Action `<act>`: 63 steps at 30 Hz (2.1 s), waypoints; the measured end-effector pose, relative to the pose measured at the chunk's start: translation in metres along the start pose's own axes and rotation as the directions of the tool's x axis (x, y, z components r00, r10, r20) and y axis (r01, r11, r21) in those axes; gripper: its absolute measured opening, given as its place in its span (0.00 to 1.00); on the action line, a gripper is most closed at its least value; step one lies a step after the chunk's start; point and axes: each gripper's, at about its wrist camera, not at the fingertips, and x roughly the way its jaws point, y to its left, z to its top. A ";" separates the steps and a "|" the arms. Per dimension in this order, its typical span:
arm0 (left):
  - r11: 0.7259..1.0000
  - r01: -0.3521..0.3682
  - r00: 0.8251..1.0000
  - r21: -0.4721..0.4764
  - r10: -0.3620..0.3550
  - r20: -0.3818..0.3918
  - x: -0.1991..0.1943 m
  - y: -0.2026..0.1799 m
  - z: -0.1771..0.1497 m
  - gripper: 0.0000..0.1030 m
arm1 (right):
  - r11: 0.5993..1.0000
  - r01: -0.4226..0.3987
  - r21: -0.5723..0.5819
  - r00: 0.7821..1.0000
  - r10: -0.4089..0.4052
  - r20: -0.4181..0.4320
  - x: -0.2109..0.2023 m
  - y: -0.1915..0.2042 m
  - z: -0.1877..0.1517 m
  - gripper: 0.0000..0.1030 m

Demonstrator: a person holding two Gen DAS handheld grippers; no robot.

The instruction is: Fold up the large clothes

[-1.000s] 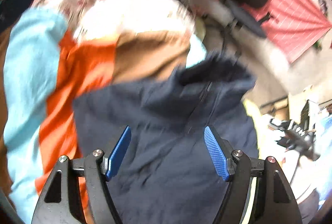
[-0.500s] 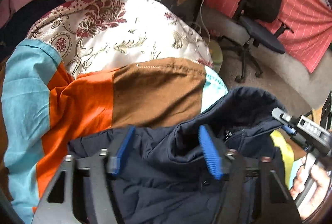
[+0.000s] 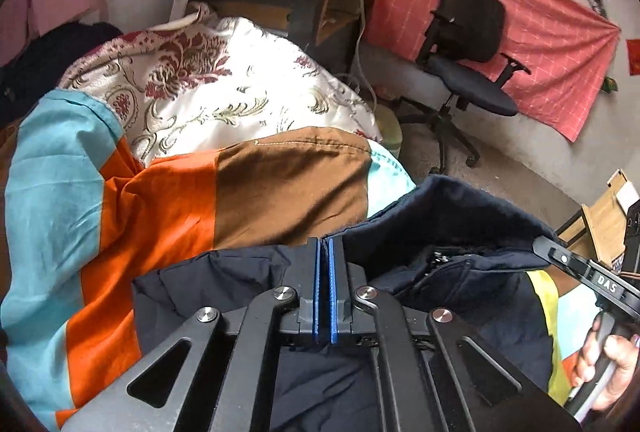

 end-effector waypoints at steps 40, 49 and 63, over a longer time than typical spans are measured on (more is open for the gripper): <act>0.985 0.112 0.965 0.129 -0.139 0.224 -0.046 -0.034 -0.105 0.14 | 0.925 0.149 -0.350 0.983 -0.102 0.150 -0.075 -0.007 -0.128 0.47; 0.971 0.162 0.987 0.176 -0.163 -0.005 0.015 -0.052 -0.079 0.18 | 0.962 0.053 -0.267 0.996 -0.030 0.089 -0.022 0.019 -0.085 0.42; 0.961 0.146 0.988 0.237 -0.129 -0.087 0.089 -0.027 -0.145 0.03 | 0.906 0.113 -0.407 0.991 -0.131 -0.015 0.044 -0.006 -0.144 0.42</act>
